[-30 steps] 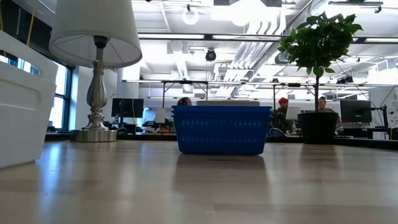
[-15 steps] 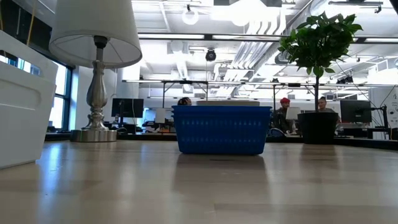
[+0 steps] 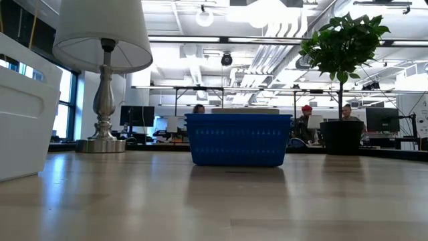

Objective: Stack baskets by color
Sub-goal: Stack the right white bin on the white bin

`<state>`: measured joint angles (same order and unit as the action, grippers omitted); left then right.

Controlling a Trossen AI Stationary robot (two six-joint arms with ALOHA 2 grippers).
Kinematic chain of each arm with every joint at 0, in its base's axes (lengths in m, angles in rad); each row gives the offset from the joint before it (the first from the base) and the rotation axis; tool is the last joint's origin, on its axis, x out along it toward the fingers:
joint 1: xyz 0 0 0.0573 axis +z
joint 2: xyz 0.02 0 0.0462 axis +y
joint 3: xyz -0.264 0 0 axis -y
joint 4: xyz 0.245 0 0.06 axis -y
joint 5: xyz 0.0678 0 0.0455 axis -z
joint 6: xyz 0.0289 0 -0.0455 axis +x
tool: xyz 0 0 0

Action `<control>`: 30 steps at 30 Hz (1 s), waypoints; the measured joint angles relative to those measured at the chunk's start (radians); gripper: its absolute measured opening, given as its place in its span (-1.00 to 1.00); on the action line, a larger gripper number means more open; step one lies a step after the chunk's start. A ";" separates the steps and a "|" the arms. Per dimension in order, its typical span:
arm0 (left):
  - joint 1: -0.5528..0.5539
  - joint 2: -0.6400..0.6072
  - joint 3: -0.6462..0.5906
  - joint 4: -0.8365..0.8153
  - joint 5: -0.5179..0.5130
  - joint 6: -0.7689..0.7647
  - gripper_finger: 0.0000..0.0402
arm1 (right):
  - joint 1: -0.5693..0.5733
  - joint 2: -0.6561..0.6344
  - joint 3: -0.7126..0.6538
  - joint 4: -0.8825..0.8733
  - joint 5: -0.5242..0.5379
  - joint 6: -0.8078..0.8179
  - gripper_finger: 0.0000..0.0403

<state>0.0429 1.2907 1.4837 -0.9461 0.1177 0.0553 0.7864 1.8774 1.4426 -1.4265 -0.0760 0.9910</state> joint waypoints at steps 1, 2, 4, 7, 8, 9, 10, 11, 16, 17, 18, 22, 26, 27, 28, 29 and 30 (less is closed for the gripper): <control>0.000 0.000 0.000 0.000 -0.002 0.000 -0.24 | 0.000 0.000 0.014 -0.014 0.013 0.003 -0.41; 0.000 0.000 0.000 0.000 -0.003 0.000 -0.24 | 0.000 -0.001 0.027 -0.029 0.027 0.005 -0.41; 0.000 0.000 0.000 0.000 -0.003 0.006 -0.24 | 0.000 -0.002 0.044 -0.054 0.042 0.014 -0.41; 0.000 0.000 0.000 0.000 -0.002 0.007 -0.24 | 0.000 -0.002 0.032 -0.058 0.013 -0.002 -0.41; 0.000 0.000 0.000 0.000 -0.002 0.007 -0.24 | 0.000 -0.002 0.019 -0.046 -0.007 -0.006 -0.41; 0.000 0.000 0.000 0.000 -0.002 0.007 -0.24 | 0.000 -0.002 0.003 -0.028 -0.016 -0.011 -0.41; 0.000 0.000 0.000 0.000 -0.002 0.007 -0.24 | 0.000 -0.002 -0.015 -0.005 -0.017 -0.016 -0.41; 0.000 0.000 0.000 0.000 -0.003 0.007 -0.24 | 0.000 -0.002 -0.034 0.019 -0.021 -0.022 -0.41; 0.000 0.001 0.000 0.000 -0.002 0.008 -0.24 | -0.001 -0.002 -0.144 0.094 -0.095 -0.025 -0.41; 0.000 0.001 0.000 0.000 -0.002 0.008 -0.24 | -0.001 -0.002 -0.163 0.108 -0.116 -0.028 -0.41; 0.000 0.001 0.000 0.000 -0.002 0.007 -0.24 | -0.001 -0.002 -0.181 0.122 -0.131 -0.029 -0.41; 0.000 0.001 0.000 -0.007 -0.002 0.008 -0.24 | -0.002 -0.002 -0.217 0.145 -0.169 -0.030 -0.51; 0.000 0.001 0.000 -0.047 -0.002 0.008 -0.24 | -0.013 -0.002 -0.219 0.146 -0.200 -0.033 -0.87; 0.000 0.001 0.000 -0.061 -0.004 0.008 -0.24 | -0.015 -0.003 -0.219 0.145 -0.209 -0.035 -0.93; 0.000 0.001 0.000 -0.074 -0.011 0.008 -0.24 | -0.019 -0.005 -0.219 0.145 -0.212 -0.035 -0.95; 0.000 0.001 0.000 -0.091 -0.020 0.008 -0.24 | -0.024 -0.007 -0.219 0.144 -0.209 -0.029 -0.94; 0.000 0.001 0.000 -0.111 -0.033 0.008 -0.24 | -0.029 -0.010 -0.219 0.143 -0.205 -0.027 -0.93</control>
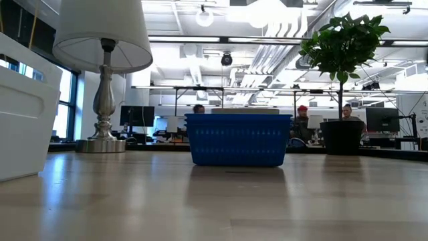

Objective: Stack baskets by color
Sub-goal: Stack the right white bin on the white bin

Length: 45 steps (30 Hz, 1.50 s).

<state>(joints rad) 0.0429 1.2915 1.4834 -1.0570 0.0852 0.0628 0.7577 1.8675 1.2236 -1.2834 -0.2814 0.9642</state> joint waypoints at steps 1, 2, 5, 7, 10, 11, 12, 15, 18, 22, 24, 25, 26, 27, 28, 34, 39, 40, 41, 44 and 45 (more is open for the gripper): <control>0.000 0.000 0.000 -0.022 -0.010 -0.001 -0.24 | -0.006 -0.005 0.000 0.001 0.008 0.000 -0.94; 0.000 0.000 0.000 -0.043 -0.018 -0.001 -0.24 | -0.014 -0.013 0.000 0.001 0.014 0.000 -0.97; 0.001 0.000 -0.013 -0.076 -0.022 -0.005 -0.24 | -0.039 -0.049 0.000 0.001 0.053 0.028 -0.98; 0.000 -0.001 -0.037 -0.080 -0.022 -0.007 -0.24 | -0.056 -0.083 0.000 0.001 0.094 0.063 -0.99; 0.000 -0.012 -0.072 -0.096 -0.022 -0.008 -0.24 | -0.083 -0.139 0.000 0.002 0.150 0.120 -1.00; 0.000 -0.016 -0.087 -0.096 -0.022 -0.009 -0.24 | -0.093 -0.157 0.000 0.002 0.165 0.142 -1.00; -0.001 -0.021 -0.104 -0.098 -0.022 -0.010 -0.24 | -0.103 -0.176 0.000 0.003 0.178 0.164 -1.00; -0.010 -0.031 -0.138 -0.099 -0.031 -0.029 -0.24 | -0.138 -0.222 0.000 0.012 0.221 0.229 -1.00; -0.030 -0.035 -0.163 -0.096 -0.088 -0.069 -0.24 | -0.173 -0.249 0.011 0.023 0.272 0.251 -1.00; -0.076 -0.037 -0.185 -0.090 -0.178 -0.082 -0.24 | -0.226 -0.254 0.080 0.023 0.317 0.250 -1.00; -0.105 -0.037 -0.194 -0.078 -0.231 -0.101 -0.24 | -0.257 -0.254 0.128 0.021 0.342 0.243 -1.00; -0.121 -0.037 -0.195 -0.075 -0.255 -0.111 -0.24 | -0.274 -0.253 0.156 0.017 0.359 0.239 -1.00; -0.138 -0.037 -0.195 -0.073 -0.277 -0.119 -0.24 | -0.287 -0.252 0.182 0.012 0.378 0.235 -1.00; -0.156 -0.037 -0.195 -0.068 -0.299 -0.125 -0.24 | -0.301 -0.252 0.208 0.003 0.399 0.231 -1.00; -0.175 -0.037 -0.195 -0.061 -0.320 -0.130 -0.24 | -0.314 -0.252 0.230 -0.003 0.418 0.223 -1.00; -0.294 -0.037 -0.195 -0.014 -0.418 -0.131 -0.24 | -0.378 -0.252 0.359 -0.040 0.507 0.137 -1.00; -0.369 -0.027 -0.195 0.033 -0.477 -0.131 -0.24 | -0.433 -0.251 0.437 -0.039 0.563 0.033 -1.00; -0.383 -0.029 -0.195 0.046 -0.487 -0.131 -0.24 | -0.445 -0.248 0.451 -0.041 0.568 0.011 -1.00; -0.394 -0.029 -0.195 0.060 -0.496 -0.131 -0.24 | -0.457 -0.245 0.467 -0.041 0.569 -0.009 -1.00; -0.429 -0.028 -0.195 0.096 -0.514 -0.131 -0.24 | -0.491 -0.220 0.524 -0.036 0.569 -0.085 -1.00; -0.441 -0.028 -0.195 0.109 -0.519 -0.131 -0.24 | -0.502 -0.205 0.549 -0.037 0.569 -0.107 -1.00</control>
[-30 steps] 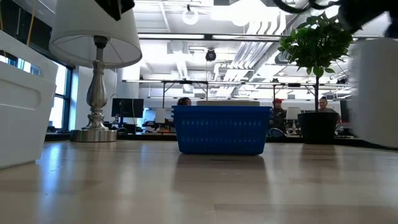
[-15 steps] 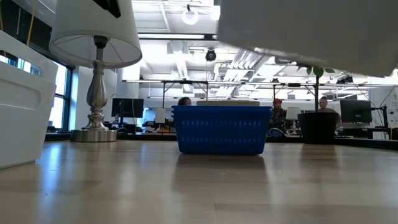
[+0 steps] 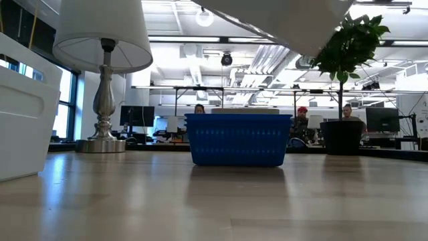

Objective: Stack baskets by color
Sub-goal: Stack the right white bin on the white bin

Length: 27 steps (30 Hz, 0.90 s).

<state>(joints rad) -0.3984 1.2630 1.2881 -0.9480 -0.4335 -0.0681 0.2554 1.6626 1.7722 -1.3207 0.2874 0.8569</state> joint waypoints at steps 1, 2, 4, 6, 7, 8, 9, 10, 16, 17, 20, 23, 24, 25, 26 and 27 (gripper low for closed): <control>-0.011 0.000 0.000 0.009 -0.001 0.000 -0.24 | -0.010 0.016 0.027 -0.001 0.000 -0.024 -1.00; -0.024 0.000 0.000 0.019 -0.002 0.000 -0.24 | -0.019 0.033 0.056 -0.004 0.000 -0.048 -1.00; -0.048 0.000 0.000 0.037 -0.002 0.000 -0.24 | -0.039 0.073 0.116 -0.019 -0.002 -0.092 -1.00; -0.072 0.000 0.000 0.041 -0.002 0.000 -0.24 | -0.063 0.116 0.180 -0.049 -0.018 -0.121 -1.00; -0.083 0.000 0.000 0.045 -0.004 0.000 -0.25 | -0.076 0.137 0.212 -0.071 -0.032 -0.133 -1.00; -0.094 0.000 0.000 0.052 -0.009 0.001 -0.25 | -0.089 0.157 0.240 -0.093 -0.043 -0.140 -1.00; -0.104 0.000 0.000 0.061 -0.020 0.007 -0.26 | -0.104 0.179 0.269 -0.117 -0.053 -0.146 -1.00; -0.114 0.000 0.000 0.069 -0.029 0.022 -0.26 | -0.116 0.200 0.297 -0.142 -0.061 -0.151 -1.00; -0.155 0.008 0.000 0.149 -0.051 0.157 -0.30 | -0.166 0.311 0.437 -0.253 -0.124 -0.158 -1.00; -0.156 0.019 0.001 0.173 -0.051 0.176 -0.30 | -0.168 0.324 0.453 -0.250 -0.139 -0.159 -1.00; -0.155 0.052 0.001 0.224 -0.058 0.247 -0.32 | -0.169 0.352 0.487 -0.248 -0.183 -0.158 -1.00; -0.155 0.096 0.001 0.254 -0.106 0.313 -0.34 | -0.169 0.359 0.491 -0.251 -0.196 -0.140 -1.00; -0.155 0.112 0.001 0.264 -0.130 0.329 -0.34 | -0.169 0.360 0.491 -0.251 -0.197 -0.132 -1.00; -0.155 0.128 0.001 0.278 -0.155 0.343 -0.35 | -0.169 0.360 0.491 -0.250 -0.197 -0.128 -1.00; -0.155 0.142 0.001 0.288 -0.181 0.357 -0.35 | -0.169 0.361 0.491 -0.250 -0.199 -0.124 -1.00; -0.155 0.155 0.001 0.298 -0.202 0.371 -0.35 | -0.169 0.361 0.491 -0.250 -0.201 -0.121 -1.00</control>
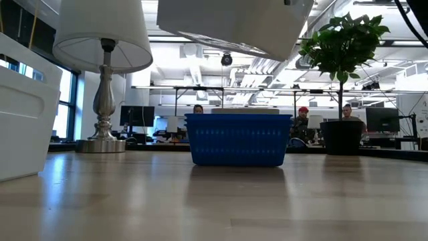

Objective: Stack baskets by color
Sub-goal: Stack the right white bin on the white bin

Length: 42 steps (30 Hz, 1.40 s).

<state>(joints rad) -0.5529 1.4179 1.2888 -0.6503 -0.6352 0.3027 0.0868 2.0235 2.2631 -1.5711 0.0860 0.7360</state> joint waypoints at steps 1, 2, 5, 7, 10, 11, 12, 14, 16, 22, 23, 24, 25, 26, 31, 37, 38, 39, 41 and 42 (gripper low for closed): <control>0.000 0.013 0.000 0.017 -0.015 0.015 -0.35 | 0.000 0.000 0.000 0.000 0.000 0.001 -1.00; 0.000 0.026 0.000 0.038 -0.025 0.032 -0.35 | 0.000 0.000 0.000 0.000 0.000 0.001 -1.00; 0.001 0.066 0.005 0.072 -0.043 0.085 -0.35 | 0.000 0.000 0.000 0.000 0.012 -0.001 -1.00; 0.003 0.085 0.010 0.093 -0.065 0.119 -0.35 | 0.000 0.000 -0.003 0.001 0.017 -0.004 -1.00; 0.014 0.105 0.011 0.102 -0.095 0.148 -0.35 | 0.004 0.000 -0.017 0.001 0.020 -0.020 -1.00; 0.020 0.109 0.011 0.102 -0.096 0.148 -0.35 | 0.006 0.000 -0.021 -0.002 0.023 -0.020 -1.00; 0.027 0.112 0.011 0.102 -0.097 0.147 -0.35 | 0.010 0.002 -0.025 0.000 0.030 -0.023 -1.00; 0.041 0.111 0.011 0.104 -0.084 0.140 -0.35 | 0.018 0.009 -0.027 0.000 0.037 -0.037 -1.00; 0.058 0.111 0.011 0.107 -0.041 0.124 -0.35 | 0.026 0.019 -0.027 0.003 0.041 -0.038 -1.00; 0.104 0.111 0.011 0.073 0.106 0.061 -0.35 | 0.048 0.044 -0.028 0.004 0.040 -0.038 -1.00; 0.109 0.111 0.011 0.066 0.129 0.054 -0.35 | 0.051 0.047 -0.028 0.004 0.038 -0.038 -1.00; 0.113 0.111 0.011 0.063 0.137 0.049 -0.35 | 0.053 0.049 -0.028 0.005 0.037 -0.038 -1.00; 0.117 0.111 0.011 0.063 0.138 0.049 -0.35 | 0.054 0.051 -0.028 0.007 0.037 -0.038 -1.00; 0.119 0.111 0.011 0.064 0.138 0.049 -0.35 | 0.054 0.053 -0.028 0.011 0.035 -0.038 -1.00; 0.137 0.111 0.011 0.053 0.172 0.063 -0.35 | 0.053 0.063 -0.028 0.021 0.025 -0.038 -1.00; 0.158 0.153 0.011 0.050 0.227 0.062 -0.35 | 0.053 0.064 -0.028 0.028 0.025 -0.041 -1.00; 0.162 0.165 0.011 0.049 0.226 0.068 -0.35 | 0.053 0.064 -0.028 0.028 0.024 -0.041 -1.00; 0.166 0.179 0.011 0.049 0.218 0.071 -0.35 | 0.053 0.064 -0.028 0.027 0.023 -0.041 -1.00; 0.174 0.203 0.011 0.049 0.180 0.070 -0.35 | 0.052 0.064 -0.028 0.028 0.024 -0.040 -1.00; 0.180 0.212 0.011 0.049 0.160 0.070 -0.35 | 0.052 0.064 -0.028 0.028 0.024 -0.040 -1.00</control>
<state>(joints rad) -0.3733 1.6302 1.3003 -0.6014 -0.4754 0.3725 0.1387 2.0872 2.2353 -1.5433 0.1104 0.6960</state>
